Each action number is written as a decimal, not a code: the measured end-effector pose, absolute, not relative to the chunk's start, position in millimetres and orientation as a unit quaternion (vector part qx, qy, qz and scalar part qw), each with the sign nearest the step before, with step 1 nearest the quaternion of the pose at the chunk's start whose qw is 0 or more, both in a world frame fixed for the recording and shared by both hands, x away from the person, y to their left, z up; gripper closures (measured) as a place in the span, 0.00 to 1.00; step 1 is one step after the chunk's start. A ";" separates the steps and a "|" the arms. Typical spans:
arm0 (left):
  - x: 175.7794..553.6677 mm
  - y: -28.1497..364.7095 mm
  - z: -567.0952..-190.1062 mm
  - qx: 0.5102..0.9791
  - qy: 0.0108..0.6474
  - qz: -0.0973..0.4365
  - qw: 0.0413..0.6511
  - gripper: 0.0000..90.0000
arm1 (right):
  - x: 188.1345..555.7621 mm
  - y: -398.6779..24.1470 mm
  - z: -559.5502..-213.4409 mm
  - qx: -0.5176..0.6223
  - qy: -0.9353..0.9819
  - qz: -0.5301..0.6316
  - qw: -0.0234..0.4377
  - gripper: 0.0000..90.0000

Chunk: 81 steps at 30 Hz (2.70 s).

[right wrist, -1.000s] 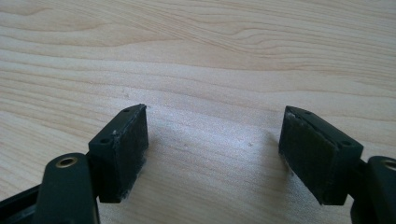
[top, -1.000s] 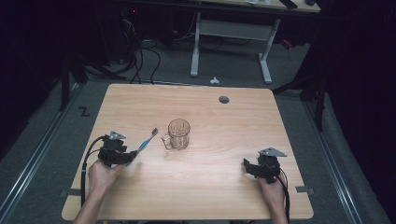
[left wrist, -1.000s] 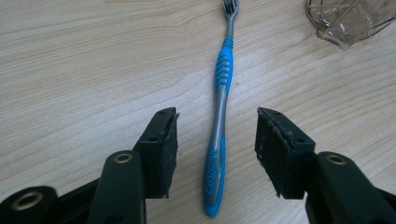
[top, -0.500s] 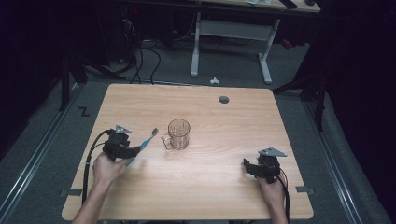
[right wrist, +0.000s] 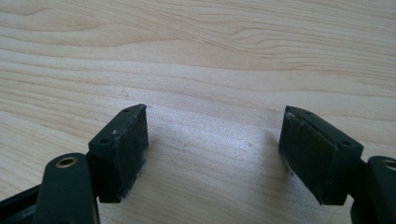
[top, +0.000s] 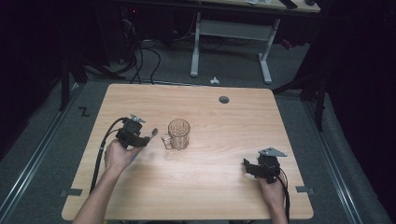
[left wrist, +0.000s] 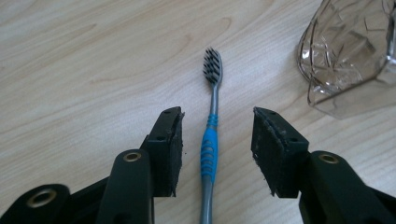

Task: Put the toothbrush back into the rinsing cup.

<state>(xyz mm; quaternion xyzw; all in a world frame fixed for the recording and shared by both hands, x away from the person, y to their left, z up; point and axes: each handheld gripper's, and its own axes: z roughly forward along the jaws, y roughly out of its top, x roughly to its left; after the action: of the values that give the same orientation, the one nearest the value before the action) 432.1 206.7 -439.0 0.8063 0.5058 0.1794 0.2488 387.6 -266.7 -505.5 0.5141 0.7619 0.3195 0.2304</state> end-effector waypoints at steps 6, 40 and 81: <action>444.4 201.2 -442.9 0.815 0.504 0.167 0.232 0.61 | 387.6 -266.7 -505.5 0.514 0.762 0.319 0.231 0.27; 465.9 203.6 -471.2 0.837 0.508 0.116 0.168 0.81 | 387.5 -266.6 -505.5 0.515 0.762 0.319 0.230 0.27; 457.0 210.1 -449.7 0.822 0.515 0.112 0.215 0.89 | 387.5 -266.7 -505.5 0.514 0.762 0.319 0.230 0.27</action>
<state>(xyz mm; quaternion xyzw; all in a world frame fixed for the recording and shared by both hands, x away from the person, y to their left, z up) 457.0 210.1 -449.7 0.8222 0.5151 0.1119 0.2146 387.5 -266.7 -505.5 0.5142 0.7619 0.3194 0.2305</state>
